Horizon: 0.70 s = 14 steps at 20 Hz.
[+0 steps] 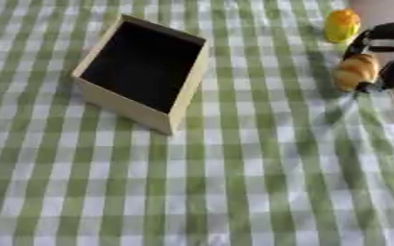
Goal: Pick up objects on the table and place them in the box.
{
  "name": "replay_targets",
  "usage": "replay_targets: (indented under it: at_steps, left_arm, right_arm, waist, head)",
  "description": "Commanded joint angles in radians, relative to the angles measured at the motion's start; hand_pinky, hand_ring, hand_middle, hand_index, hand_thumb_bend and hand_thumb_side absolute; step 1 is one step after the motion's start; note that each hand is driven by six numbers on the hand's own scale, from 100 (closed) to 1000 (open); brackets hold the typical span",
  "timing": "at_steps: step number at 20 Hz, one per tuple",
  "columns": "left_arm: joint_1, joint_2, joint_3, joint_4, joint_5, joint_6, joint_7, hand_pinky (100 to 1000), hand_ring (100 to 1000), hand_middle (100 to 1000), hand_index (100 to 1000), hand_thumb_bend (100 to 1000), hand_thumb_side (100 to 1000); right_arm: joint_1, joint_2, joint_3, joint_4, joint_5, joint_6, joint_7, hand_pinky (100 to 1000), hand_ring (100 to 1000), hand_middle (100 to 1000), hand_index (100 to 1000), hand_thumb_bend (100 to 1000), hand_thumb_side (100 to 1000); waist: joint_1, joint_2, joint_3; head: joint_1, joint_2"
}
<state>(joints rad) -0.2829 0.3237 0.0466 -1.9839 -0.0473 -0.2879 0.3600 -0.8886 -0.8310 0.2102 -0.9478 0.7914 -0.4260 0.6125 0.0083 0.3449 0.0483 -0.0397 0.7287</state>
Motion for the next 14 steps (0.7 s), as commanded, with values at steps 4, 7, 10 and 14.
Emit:
replay_targets:
  at_steps: [4, 7, 10, 14]
  left_arm:
    - [-0.014, 0.007, 0.001, -0.016, 0.007, 0.005, -0.004, 675, 745, 833, 846, 170, 692]
    - [-0.015, 0.01, 0.001, -0.016, 0.007, 0.005, -0.005, 675, 746, 833, 846, 170, 691]
    - [-0.016, 0.009, 0.0, -0.016, 0.008, 0.006, -0.008, 676, 746, 834, 847, 170, 692]
    - [-0.017, 0.008, -0.001, -0.016, 0.007, 0.011, -0.015, 676, 748, 836, 847, 168, 695]
  right_arm:
    - [-0.012, -0.049, -0.014, -0.074, -0.001, 0.041, -0.088, 796, 765, 531, 595, 330, 100]
    - [-0.007, -0.053, -0.018, -0.119, -0.015, 0.061, -0.101, 792, 754, 525, 588, 339, 100]
    - [-0.014, -0.056, -0.021, -0.171, -0.04, 0.078, -0.06, 799, 751, 534, 600, 331, 100]
    - [-0.028, -0.058, -0.013, -0.171, -0.035, 0.072, 0.032, 803, 726, 480, 600, 314, 100]
  waist:
    - [-0.008, -0.024, 0.0]
    - [-0.009, -0.026, 0.0]
    - [-0.01, -0.028, 0.0]
    - [-0.013, -0.029, 0.001]
  head:
    - [0.005, 0.0]
    - [0.005, -0.001]
    - [0.004, -0.001]
    - [0.0, -0.006]
